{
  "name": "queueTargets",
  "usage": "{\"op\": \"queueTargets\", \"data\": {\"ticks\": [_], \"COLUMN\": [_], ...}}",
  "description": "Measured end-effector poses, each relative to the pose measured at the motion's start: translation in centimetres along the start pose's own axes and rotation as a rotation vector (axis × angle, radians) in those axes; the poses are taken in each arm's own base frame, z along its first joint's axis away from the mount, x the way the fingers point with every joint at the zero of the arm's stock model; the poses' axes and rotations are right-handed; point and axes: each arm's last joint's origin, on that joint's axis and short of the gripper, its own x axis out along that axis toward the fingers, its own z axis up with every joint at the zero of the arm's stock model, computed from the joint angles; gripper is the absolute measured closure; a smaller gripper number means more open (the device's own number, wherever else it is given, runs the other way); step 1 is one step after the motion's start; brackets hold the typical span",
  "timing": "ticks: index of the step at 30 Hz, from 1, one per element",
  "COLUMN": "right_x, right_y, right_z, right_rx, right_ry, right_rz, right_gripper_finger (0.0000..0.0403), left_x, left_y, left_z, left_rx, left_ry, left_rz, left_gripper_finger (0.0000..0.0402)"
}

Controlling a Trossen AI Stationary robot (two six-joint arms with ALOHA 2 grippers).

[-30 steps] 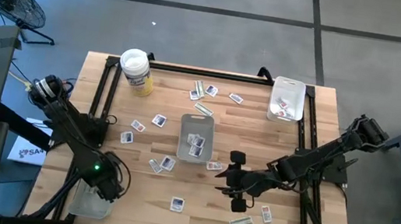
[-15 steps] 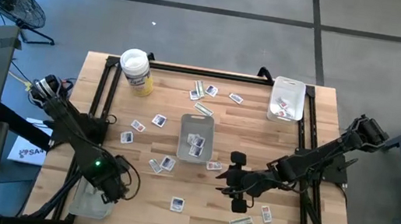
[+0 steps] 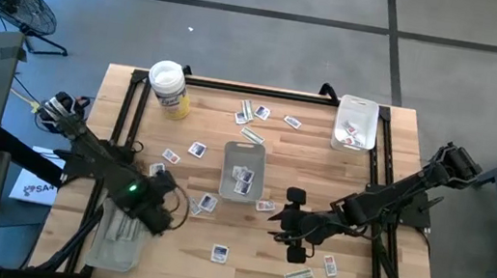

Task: Pick & Place First Aid Supplies
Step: Put the orange pad into the white bin

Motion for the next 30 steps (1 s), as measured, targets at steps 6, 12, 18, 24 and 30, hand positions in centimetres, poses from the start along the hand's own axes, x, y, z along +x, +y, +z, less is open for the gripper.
{"op": "queueTargets", "data": {"ticks": [6, 12, 18, 24, 30], "right_x": [0.0, 0.0, 0.7, 1.4, 1.7], "right_y": [0.0, 0.0, -0.3, -0.8, -0.9], "right_z": [0.0, -0.1, -2.0, -4.3, -5.4], "right_rx": [0.0, 0.023, 0.022, 0.083, 0.148], "right_ry": [-0.002, 0.0, 0.011, -0.009, -0.03], "right_rz": [-0.007, -0.002, -0.004, 0.006, 0.045], "right_gripper_finger": [0.0249, 0.0249, 0.0249, 0.0249, 0.0249], "left_x": [3.9, 9.3, 12.0, 12.7, 13.5], "left_y": [1.3, 3.7, 5.3, 6.7, 8.6], "left_z": [4.0, 6.2, 7.8, 9.2, 9.6], "left_rx": [0.028, 0.038, 0.036, -0.038, -0.114], "left_ry": [0.028, 0.089, 0.057, 0.073, 0.131], "left_rz": [0.003, -0.009, -0.05, -0.072, -0.03], "left_gripper_finger": [0.0348, 0.0348, 0.0348, 0.0348, 0.0348]}}
